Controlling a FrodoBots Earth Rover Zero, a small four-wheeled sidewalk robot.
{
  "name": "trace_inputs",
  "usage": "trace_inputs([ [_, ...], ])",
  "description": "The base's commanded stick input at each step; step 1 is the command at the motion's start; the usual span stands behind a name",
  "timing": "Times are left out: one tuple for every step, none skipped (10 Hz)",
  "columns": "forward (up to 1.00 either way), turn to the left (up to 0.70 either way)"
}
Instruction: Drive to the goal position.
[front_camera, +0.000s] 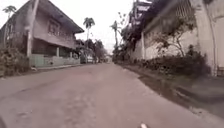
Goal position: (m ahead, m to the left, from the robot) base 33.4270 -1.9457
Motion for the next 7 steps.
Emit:
trace_inputs([
  [1.0,0.0],
  [1.0,0.0],
  [1.0,0.0],
  [1.0,0.0],
  [1.0,0.0],
  [1.0,0.0],
  [1.0,0.0],
])
